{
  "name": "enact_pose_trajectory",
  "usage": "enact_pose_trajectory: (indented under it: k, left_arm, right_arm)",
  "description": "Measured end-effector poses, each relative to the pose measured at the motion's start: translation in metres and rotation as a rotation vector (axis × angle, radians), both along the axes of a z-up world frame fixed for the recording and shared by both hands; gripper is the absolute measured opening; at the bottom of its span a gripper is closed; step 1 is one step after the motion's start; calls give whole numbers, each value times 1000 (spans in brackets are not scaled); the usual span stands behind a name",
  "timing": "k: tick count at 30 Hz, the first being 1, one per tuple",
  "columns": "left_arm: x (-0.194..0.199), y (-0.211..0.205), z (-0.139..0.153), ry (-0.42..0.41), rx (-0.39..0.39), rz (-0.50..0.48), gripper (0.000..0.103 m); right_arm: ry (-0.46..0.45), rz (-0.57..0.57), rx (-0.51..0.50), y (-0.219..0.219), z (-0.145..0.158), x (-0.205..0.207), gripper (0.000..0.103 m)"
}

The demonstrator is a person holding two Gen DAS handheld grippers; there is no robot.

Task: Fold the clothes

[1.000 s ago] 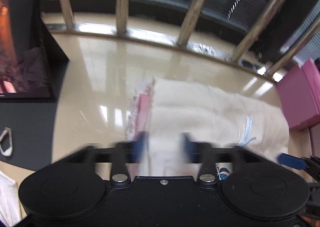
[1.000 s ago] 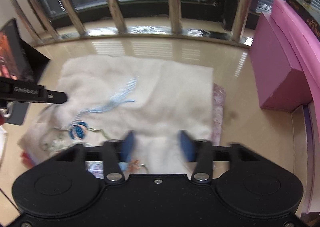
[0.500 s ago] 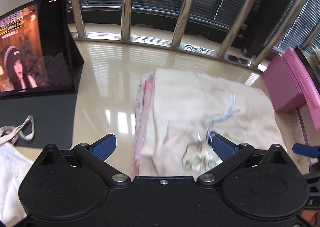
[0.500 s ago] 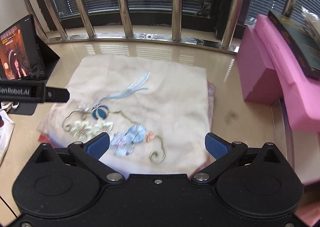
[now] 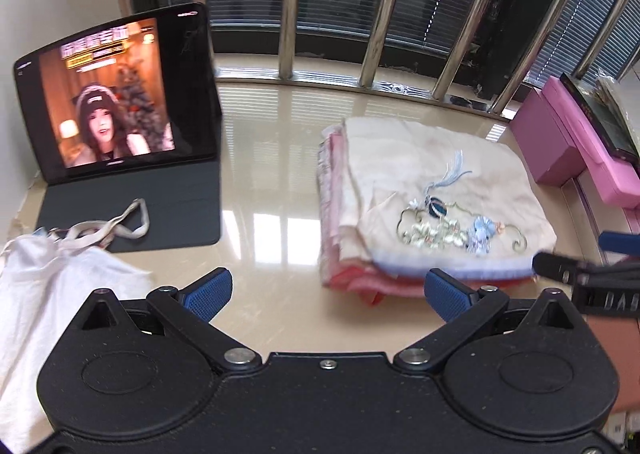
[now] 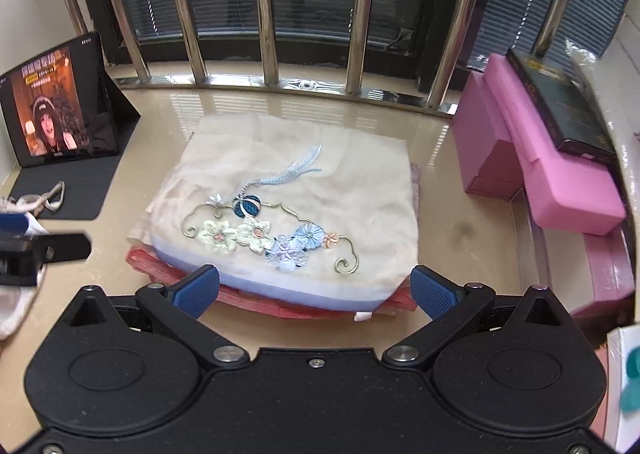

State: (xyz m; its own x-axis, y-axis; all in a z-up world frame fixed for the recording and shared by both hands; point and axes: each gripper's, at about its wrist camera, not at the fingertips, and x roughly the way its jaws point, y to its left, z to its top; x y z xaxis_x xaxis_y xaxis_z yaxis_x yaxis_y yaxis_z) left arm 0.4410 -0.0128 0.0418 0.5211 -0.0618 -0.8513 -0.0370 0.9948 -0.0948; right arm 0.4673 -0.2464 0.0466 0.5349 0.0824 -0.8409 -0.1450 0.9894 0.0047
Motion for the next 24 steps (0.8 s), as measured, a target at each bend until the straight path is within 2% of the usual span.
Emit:
enact_pose_trajectory:
  k: [6,10,18,24]
  left_arm:
    - [-25,13,13,1,18,2,103]
    - [-43,20,25,-15,8,-4,103]
    - [-69,28,42,-19,-2,1,103]
    - [-85,30,37,-6,-9,-16,103]
  right_arm:
    - [11,-81,18,11,17,-18,103]
    - [3,-133,73,16,28,-44,103]
    - [21,-164,51,26,41,-81,103]
    - [51,-159,42,33,34,-99,103]
